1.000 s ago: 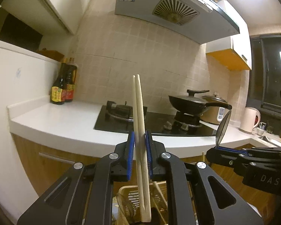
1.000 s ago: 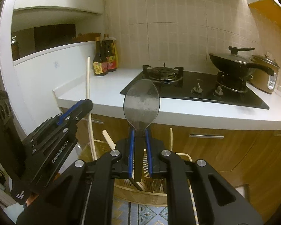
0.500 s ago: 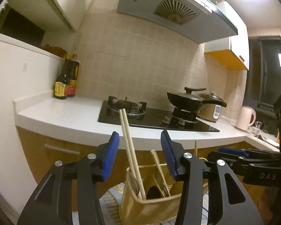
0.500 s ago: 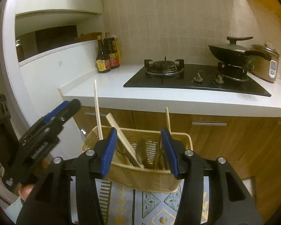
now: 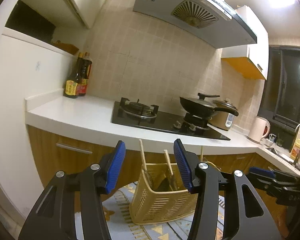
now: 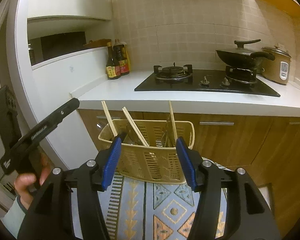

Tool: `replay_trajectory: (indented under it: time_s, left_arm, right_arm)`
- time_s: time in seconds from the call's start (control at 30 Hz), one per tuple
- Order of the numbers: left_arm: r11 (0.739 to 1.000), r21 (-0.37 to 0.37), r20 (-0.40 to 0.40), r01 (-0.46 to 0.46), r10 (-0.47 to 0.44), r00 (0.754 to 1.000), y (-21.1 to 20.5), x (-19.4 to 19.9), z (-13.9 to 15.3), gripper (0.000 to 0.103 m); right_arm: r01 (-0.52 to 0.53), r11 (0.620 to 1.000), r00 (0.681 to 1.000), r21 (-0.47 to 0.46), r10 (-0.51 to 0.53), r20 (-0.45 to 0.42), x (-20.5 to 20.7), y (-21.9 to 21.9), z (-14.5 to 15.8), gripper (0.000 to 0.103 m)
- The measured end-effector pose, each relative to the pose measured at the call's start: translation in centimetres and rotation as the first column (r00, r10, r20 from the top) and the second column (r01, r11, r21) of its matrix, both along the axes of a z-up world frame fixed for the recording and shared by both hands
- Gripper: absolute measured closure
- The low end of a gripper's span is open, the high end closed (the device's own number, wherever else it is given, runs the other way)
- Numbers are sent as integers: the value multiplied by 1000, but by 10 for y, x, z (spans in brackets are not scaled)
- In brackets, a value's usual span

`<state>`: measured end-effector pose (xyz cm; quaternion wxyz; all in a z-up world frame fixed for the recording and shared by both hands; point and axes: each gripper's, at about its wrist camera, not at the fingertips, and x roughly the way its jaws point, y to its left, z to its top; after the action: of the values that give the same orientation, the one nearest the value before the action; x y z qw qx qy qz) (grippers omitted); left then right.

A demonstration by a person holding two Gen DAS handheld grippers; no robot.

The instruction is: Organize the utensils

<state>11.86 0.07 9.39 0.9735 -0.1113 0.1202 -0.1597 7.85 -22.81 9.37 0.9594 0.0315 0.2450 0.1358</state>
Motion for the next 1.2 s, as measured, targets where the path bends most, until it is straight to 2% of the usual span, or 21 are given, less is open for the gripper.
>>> replay_trajectory:
  time_s: [0.17, 0.27, 0.37, 0.43, 0.5, 0.53, 0.6, 0.73, 0.83, 1.0, 1.2]
  left_arm:
    - [999, -30, -51, -16, 14, 999, 10, -3, -7, 54]
    - [999, -4, -51, -45, 45, 998, 6, -22, -20, 43]
    - [999, 15, -50, -45, 46, 998, -2, -43, -34, 40]
    - [998, 39, -49, -55, 57, 997, -11, -56, -45, 38]
    - [995, 55, -40, -85, 88, 995, -16, -66, -53, 25]
    - [992, 62, -31, -113, 115, 993, -20, -71, -57, 22]
    - [985, 74, -15, -158, 159, 987, -23, -78, -64, 21]
    - [974, 83, -9, -211, 212, 977, -27, -86, -75, 18]
    - [960, 124, 31, -252, 250, 968, -33, -93, -81, 15]
    - [940, 215, 73, -265, 255, 964, -51, -101, -92, 11]
    - [889, 295, 174, -350, 310, 935, -63, -112, -99, 8]
  right_arm:
    - [1, 999, 1000, 38, 0, -16, -10, -8, -10, 48]
    - [-8, 998, 1000, 65, 8, -6, -19, -12, -23, 45]
    - [7, 998, 999, 68, -10, 46, -36, -12, -38, 35]
    - [35, 998, 996, 54, -39, 83, -46, -10, -47, 34]
    - [56, 998, 992, 42, -61, 108, -52, -9, -53, 33]
    - [72, 997, 989, 32, -75, 127, -56, -8, -57, 31]
    - [110, 994, 979, 8, -109, 171, -60, -5, -65, 22]
    - [162, 986, 962, -24, -153, 227, -62, 0, -79, 14]
    - [187, 982, 952, -20, -176, 251, -61, 0, -87, 9]
    - [220, 976, 942, -8, -210, 261, -58, -6, -96, 8]
    - [236, 971, 940, -18, -224, 259, -54, -13, -104, 8]
